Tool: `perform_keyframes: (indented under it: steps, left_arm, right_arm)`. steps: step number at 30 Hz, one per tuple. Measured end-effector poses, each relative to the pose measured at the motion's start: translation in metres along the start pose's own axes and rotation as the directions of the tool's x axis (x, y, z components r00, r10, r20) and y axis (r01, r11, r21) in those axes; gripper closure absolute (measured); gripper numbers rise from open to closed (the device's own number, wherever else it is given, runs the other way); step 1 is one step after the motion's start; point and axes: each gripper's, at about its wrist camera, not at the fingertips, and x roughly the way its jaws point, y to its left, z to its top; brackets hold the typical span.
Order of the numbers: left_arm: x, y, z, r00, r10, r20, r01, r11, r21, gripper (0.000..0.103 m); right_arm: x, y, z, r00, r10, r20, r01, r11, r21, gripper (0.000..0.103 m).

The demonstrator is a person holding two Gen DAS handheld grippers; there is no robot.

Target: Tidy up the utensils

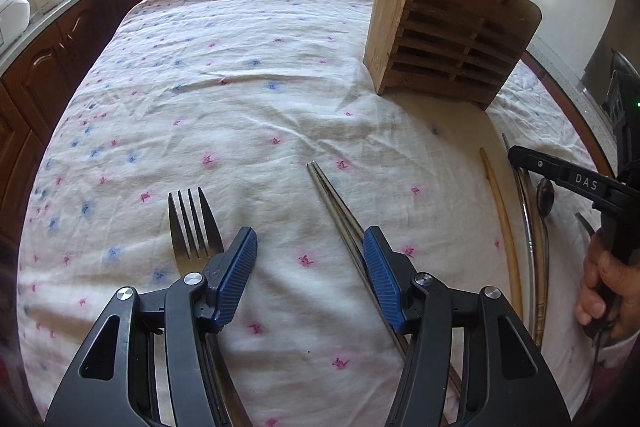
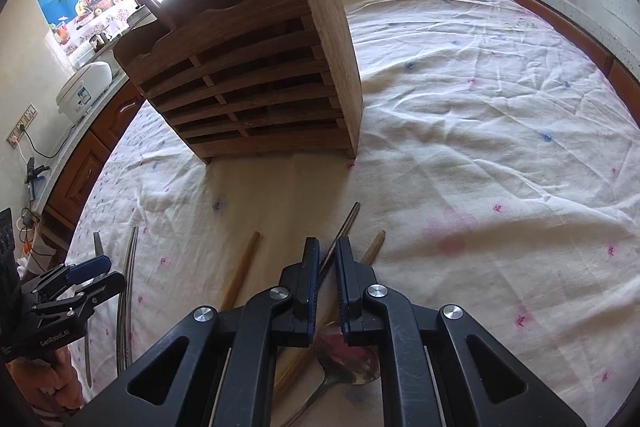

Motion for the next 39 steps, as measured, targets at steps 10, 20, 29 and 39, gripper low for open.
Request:
perform_keyframes:
  steps: [10, 20, 29, 39]
  left_arm:
    - [0.009, 0.002, 0.011, 0.999, 0.044, -0.015, -0.042, 0.996, 0.074, 0.06]
    - [0.023, 0.0, 0.034, 0.999, 0.051, -0.019, -0.049, 0.995, 0.085, 0.072]
    - [0.016, -0.007, 0.034, 1.0, 0.019, 0.001, -0.019, 0.998, 0.062, 0.099]
    - [-0.002, -0.013, 0.025, 1.0, -0.007, -0.004, 0.007, 0.999, 0.054, 0.099]
  right_arm:
    - [0.012, 0.011, 0.013, 1.0, -0.025, -0.011, 0.024, 0.999, -0.034, 0.095]
    - [0.021, 0.02, 0.02, 0.999, -0.046, -0.007, 0.046, 0.997, -0.068, 0.095]
    - [0.006, 0.02, 0.017, 1.0, -0.004, 0.022, 0.005, 0.999, -0.051, 0.103]
    - [-0.004, 0.017, 0.019, 1.0, 0.003, 0.017, -0.002, 1.0, -0.012, 0.093]
